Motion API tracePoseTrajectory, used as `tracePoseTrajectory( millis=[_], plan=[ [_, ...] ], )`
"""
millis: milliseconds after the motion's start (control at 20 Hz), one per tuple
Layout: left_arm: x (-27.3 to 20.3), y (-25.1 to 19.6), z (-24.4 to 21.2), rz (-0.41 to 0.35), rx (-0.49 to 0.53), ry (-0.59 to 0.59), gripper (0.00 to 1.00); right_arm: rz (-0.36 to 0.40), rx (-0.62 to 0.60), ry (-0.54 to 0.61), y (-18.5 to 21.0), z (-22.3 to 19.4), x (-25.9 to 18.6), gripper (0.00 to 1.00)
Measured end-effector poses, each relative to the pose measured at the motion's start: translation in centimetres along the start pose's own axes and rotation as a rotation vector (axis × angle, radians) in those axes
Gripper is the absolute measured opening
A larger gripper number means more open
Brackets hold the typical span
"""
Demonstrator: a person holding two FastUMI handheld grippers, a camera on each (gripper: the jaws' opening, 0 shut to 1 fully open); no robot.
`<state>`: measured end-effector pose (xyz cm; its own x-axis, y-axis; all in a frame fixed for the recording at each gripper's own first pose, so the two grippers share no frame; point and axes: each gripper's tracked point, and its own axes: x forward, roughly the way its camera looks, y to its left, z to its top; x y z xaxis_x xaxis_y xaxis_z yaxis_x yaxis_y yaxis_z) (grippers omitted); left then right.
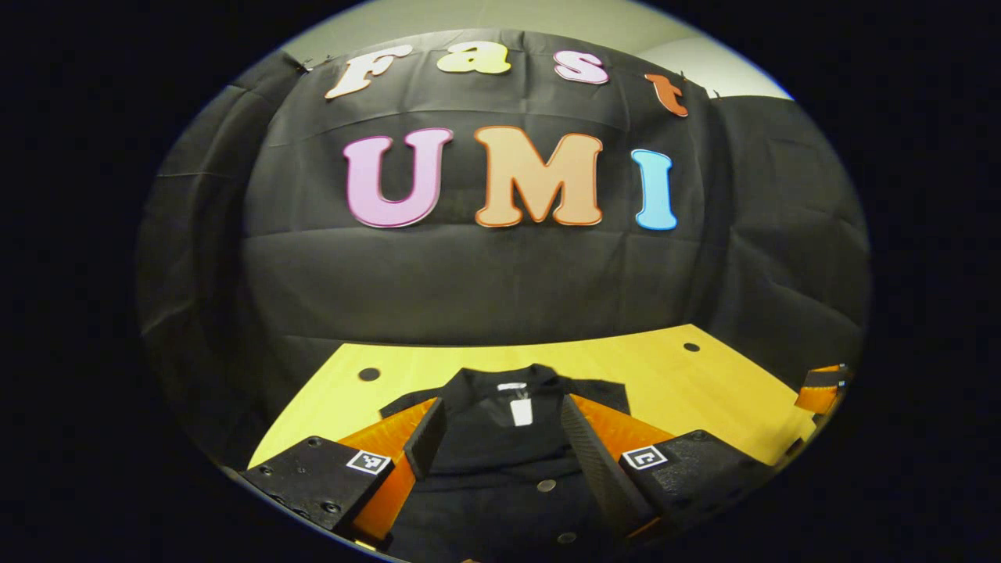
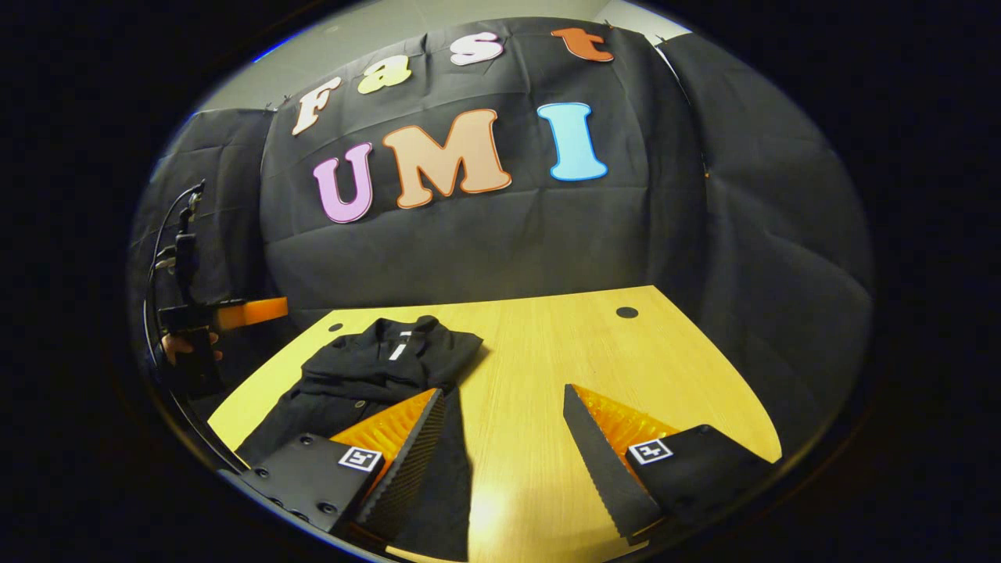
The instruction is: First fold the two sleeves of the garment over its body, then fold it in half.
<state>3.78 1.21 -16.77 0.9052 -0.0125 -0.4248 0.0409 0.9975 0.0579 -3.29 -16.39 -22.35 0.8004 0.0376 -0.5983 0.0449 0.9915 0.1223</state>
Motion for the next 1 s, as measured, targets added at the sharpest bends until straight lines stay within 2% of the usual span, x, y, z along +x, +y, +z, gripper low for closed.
tracePoseTrajectory(
  millis=[200,400,650,700,750,850,900,950,1000],
  plan=[
    [-5.9,4.1,-4.0,0.051,-0.006,0.052,0.92,0.007,-0.029,0.035,3.1,-2.7,-1.5,0.98],
    [-10.6,6.9,-8.7,0.088,-0.053,0.109,0.92,-0.002,-0.069,0.084,5.2,-6.3,-2.9,0.98],
    [-14.6,9.0,-15.6,0.117,-0.07,0.213,0.92,-0.041,-0.071,0.174,5.7,-11.9,-4.1,0.98],
    [-15.1,9.2,-17.1,0.121,-0.074,0.24,0.92,-0.044,-0.076,0.199,5.8,-13.2,-4.3,0.94],
    [-15.7,9.5,-18.6,0.123,-0.075,0.268,0.92,-0.049,-0.085,0.222,5.8,-14.1,-4.5,0.98],
    [-16.3,9.8,-21.1,0.13,-0.084,0.321,0.92,-0.06,-0.102,0.263,5.5,-16.0,-4.9,0.98],
    [-16.7,9.9,-22.4,0.131,-0.091,0.358,0.92,-0.064,-0.105,0.283,5.4,-17.0,-5.2,0.94],
    [-17.2,9.9,-23.9,0.132,-0.098,0.394,0.93,-0.07,-0.105,0.301,5.3,-17.8,-5.3,0.99],
    [-17.5,9.9,-24.9,0.132,-0.106,0.421,0.93,-0.075,-0.106,0.319,5.2,-18.5,-5.4,0.98]
  ],
)
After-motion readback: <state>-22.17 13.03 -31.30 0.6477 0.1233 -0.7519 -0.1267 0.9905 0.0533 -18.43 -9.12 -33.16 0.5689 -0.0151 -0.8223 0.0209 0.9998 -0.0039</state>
